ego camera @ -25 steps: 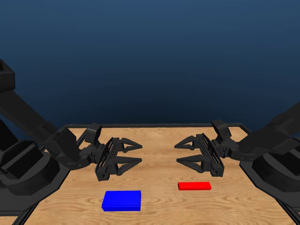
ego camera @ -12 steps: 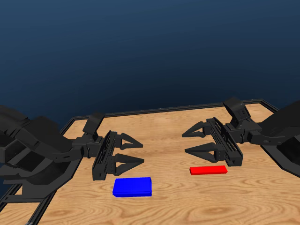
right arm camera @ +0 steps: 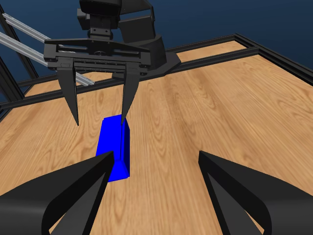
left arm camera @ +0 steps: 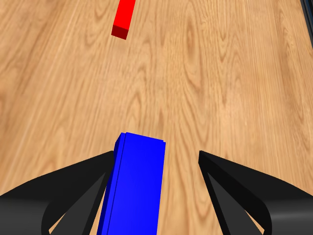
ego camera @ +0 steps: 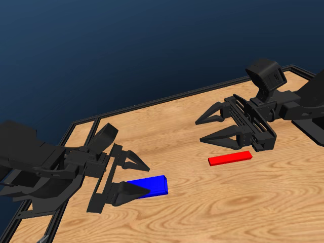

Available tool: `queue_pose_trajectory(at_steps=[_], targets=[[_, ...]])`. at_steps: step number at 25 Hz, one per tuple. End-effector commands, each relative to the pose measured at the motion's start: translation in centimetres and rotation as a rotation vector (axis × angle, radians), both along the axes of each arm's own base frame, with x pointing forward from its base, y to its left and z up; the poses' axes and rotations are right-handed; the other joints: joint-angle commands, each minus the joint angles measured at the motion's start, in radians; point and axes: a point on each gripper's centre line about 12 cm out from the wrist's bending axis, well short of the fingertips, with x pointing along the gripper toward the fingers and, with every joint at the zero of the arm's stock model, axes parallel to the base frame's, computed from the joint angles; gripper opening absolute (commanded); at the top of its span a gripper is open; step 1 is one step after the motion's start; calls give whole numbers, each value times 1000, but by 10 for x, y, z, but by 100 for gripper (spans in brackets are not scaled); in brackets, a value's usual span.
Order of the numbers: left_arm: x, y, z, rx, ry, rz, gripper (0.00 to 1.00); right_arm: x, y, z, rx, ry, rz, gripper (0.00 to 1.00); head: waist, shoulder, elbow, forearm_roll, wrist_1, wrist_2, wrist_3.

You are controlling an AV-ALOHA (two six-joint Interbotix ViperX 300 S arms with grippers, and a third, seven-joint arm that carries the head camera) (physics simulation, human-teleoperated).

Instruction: Insert peg into socket

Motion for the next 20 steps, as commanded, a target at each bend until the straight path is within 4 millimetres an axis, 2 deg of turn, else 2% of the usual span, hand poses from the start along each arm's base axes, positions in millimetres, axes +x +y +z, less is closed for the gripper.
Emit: queue_pose_trajectory(at_steps=[1,3,5,6,7,8,9,13,18,20], targets=[[3,2,4,-29,118,13,100,-2,0,15,-4,-70,0,100,-11,8,-18,1,22,11,2],[-1,-4,-3,-10,203,-11,100,-4,1,16,-4,-75,1,100,-15,11,-17,0,29,15,-2],[0,-6,-2,3,234,-14,100,-4,2,17,-5,-75,4,100,-17,13,-16,0,31,17,-5],[-6,-2,-16,25,320,2,100,-6,2,17,-4,-75,5,100,-18,14,-17,0,34,17,-8],[2,-6,-2,21,288,1,100,-7,2,17,-2,-72,4,100,-18,15,-17,0,36,17,-11],[-6,-4,-19,44,367,10,100,-8,2,17,4,-80,-1,100,-17,16,-16,0,37,17,-11],[3,-8,-8,35,339,18,100,-9,2,18,7,-83,0,100,-17,16,-16,0,39,17,-12],[1,-10,-17,109,464,63,100,-13,1,15,13,-84,-6,100,-19,17,-16,-1,44,14,-14],[6,-17,-33,105,489,111,100,-13,2,7,43,-59,-11,100,-17,21,-16,-3,45,7,-24],[1,-21,-45,107,506,104,100,-17,3,-6,72,-8,-15,100,-15,22,-17,-5,45,-2,-33]])
